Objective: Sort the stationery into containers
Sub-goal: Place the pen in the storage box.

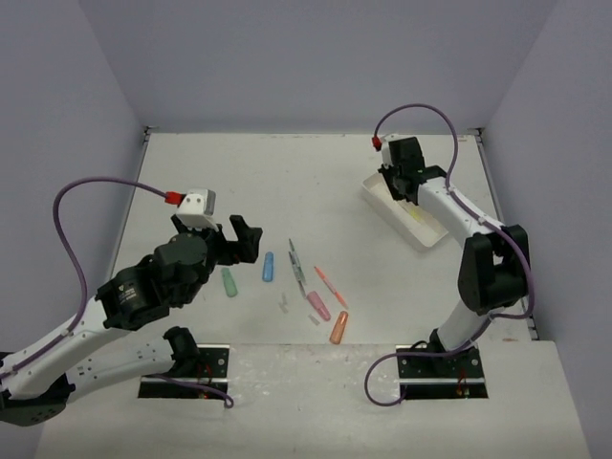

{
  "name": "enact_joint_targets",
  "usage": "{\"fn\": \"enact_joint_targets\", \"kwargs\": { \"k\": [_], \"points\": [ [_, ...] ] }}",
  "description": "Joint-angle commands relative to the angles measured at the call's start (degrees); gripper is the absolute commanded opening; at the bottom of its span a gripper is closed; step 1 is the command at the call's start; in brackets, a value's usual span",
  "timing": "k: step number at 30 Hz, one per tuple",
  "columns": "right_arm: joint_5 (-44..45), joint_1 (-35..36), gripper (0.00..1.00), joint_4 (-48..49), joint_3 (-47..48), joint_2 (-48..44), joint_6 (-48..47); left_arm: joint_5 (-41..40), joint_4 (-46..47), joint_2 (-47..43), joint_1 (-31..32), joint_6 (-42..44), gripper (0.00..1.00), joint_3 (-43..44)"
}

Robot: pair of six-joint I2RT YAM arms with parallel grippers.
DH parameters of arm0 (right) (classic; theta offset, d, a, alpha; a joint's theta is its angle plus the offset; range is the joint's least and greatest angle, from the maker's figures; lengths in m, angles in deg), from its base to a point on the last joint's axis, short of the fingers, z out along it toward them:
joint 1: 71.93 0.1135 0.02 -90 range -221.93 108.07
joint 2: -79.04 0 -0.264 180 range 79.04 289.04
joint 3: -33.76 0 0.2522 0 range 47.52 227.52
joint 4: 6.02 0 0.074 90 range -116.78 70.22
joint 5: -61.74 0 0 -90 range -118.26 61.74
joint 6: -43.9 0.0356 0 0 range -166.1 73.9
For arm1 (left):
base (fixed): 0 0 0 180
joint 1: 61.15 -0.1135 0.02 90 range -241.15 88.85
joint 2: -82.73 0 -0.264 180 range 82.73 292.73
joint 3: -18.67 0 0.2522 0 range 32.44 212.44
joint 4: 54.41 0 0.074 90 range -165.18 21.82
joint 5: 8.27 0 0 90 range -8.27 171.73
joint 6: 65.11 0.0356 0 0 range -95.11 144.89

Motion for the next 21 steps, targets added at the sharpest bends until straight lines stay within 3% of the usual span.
{"fn": "enact_joint_targets", "kwargs": {
  "k": [1,9,14,18,21],
  "points": [
    [3.4,-1.2,0.18,-3.7,3.4,3.4,-1.6,1.7,-1.4,-2.1,0.2,3.3,1.00,-1.2],
    [3.0,-1.4,0.32,-4.2,2.6,4.7,-1.9,2.2,0.0,-2.2,0.1,4.3,1.00,-3.0],
    [2.2,-1.1,0.32,-6.6,3.9,2.1,0.6,1.9,0.0,-1.9,0.1,3.5,1.00,-3.4],
    [1.1,6.5,0.34,-4.6,0.4,-10.3,6.9,-2.2,-1.8,-0.5,0.1,-0.7,1.00,-3.2],
    [-0.4,16.2,0.44,-1.3,-5.0,-18.5,17.9,-4.3,-5.6,3.0,0.1,-6.5,1.00,-2.2]
  ]
}}
